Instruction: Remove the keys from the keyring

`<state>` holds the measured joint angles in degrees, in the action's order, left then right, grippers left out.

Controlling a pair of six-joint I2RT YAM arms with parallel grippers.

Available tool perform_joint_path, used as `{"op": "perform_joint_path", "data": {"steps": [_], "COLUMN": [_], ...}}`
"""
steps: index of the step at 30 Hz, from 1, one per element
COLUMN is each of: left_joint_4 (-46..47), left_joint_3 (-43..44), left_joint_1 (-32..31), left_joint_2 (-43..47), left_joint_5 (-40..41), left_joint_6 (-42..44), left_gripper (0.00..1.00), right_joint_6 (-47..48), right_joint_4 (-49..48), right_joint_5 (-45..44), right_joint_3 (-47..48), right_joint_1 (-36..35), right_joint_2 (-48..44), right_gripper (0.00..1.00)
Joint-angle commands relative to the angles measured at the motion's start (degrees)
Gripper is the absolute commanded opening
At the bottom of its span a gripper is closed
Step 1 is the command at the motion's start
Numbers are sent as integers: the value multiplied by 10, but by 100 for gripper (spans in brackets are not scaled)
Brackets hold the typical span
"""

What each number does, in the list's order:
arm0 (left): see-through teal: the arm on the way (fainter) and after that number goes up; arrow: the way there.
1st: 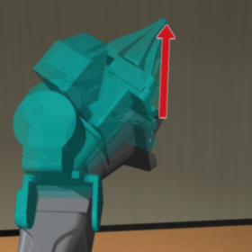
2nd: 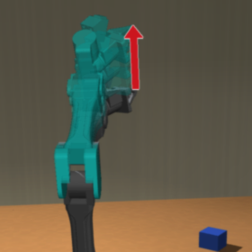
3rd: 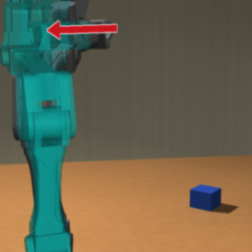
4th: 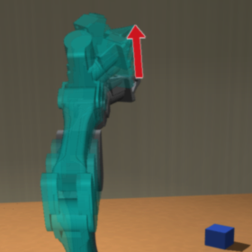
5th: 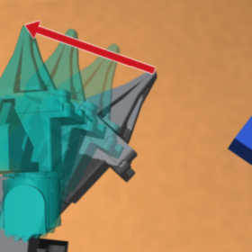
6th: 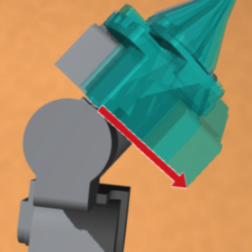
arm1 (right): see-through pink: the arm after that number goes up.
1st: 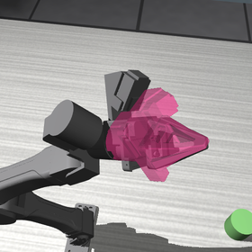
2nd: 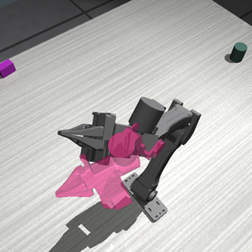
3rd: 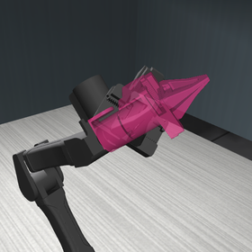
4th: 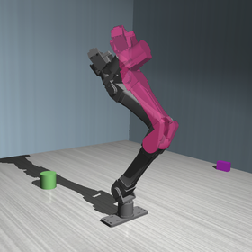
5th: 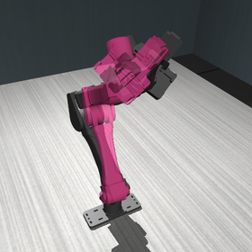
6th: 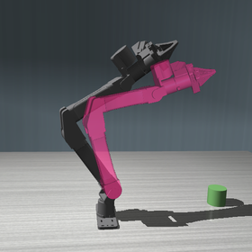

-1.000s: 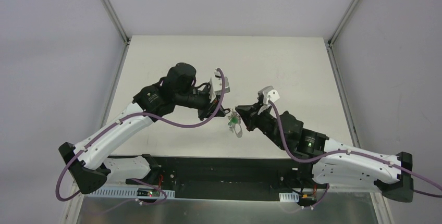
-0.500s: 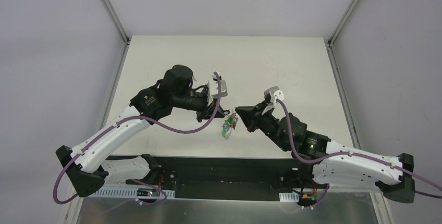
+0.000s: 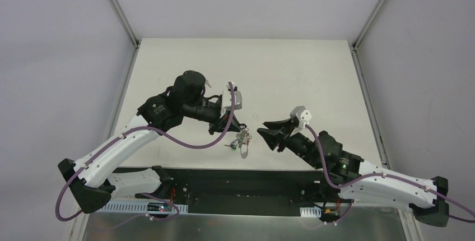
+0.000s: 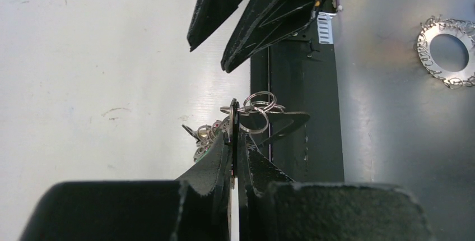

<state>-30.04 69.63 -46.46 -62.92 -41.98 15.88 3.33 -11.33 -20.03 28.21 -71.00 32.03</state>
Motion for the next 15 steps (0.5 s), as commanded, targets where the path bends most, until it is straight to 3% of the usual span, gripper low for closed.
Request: {"op": "perform_joint_path", "data": {"steps": [1, 15], "left_joint_4": [16, 16], "left_joint_3": [14, 17], "left_joint_1": [-3, -3], "left_joint_2": [30, 34], "left_joint_5": [-55, -67], "left_joint_6": [34, 39], "left_gripper": [0, 0], "right_joint_6": [70, 132], "right_joint_4": [-41, -35], "right_joint_5": [27, 124], "right_joint_3": [25, 86], "right_joint_1": [2, 3], "right_joint_2": [-2, 56], "right_gripper": [40, 45]}}
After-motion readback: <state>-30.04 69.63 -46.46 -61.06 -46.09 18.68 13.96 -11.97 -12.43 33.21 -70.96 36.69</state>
